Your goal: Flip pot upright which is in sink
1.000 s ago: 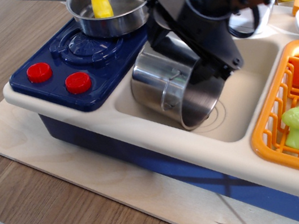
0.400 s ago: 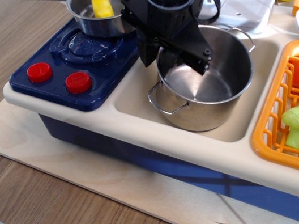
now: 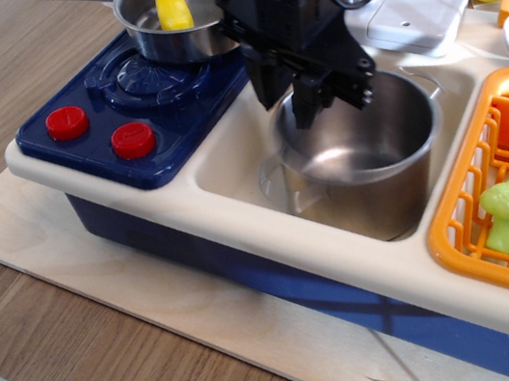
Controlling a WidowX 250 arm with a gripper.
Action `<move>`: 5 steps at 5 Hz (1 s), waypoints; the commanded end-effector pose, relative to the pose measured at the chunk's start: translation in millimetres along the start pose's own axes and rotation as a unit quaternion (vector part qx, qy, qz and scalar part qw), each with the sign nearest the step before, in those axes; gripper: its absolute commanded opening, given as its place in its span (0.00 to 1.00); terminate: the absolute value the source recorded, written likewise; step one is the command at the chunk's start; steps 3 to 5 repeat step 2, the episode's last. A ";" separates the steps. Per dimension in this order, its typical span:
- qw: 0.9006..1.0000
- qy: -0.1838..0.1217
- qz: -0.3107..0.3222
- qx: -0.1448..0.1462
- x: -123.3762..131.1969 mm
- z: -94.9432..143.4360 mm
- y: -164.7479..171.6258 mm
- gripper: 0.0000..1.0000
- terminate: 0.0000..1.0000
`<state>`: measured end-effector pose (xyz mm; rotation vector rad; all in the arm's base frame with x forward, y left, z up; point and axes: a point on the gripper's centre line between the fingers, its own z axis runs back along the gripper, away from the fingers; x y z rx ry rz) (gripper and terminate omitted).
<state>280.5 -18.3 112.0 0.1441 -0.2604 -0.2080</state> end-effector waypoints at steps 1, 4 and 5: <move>1.000 -0.026 0.002 0.002 6.1 12.3 2.6 1.00 0.00; 1.000 -0.026 0.002 0.002 6.1 12.3 2.6 1.00 1.00; 1.000 -0.026 0.002 0.002 6.1 12.3 2.6 1.00 1.00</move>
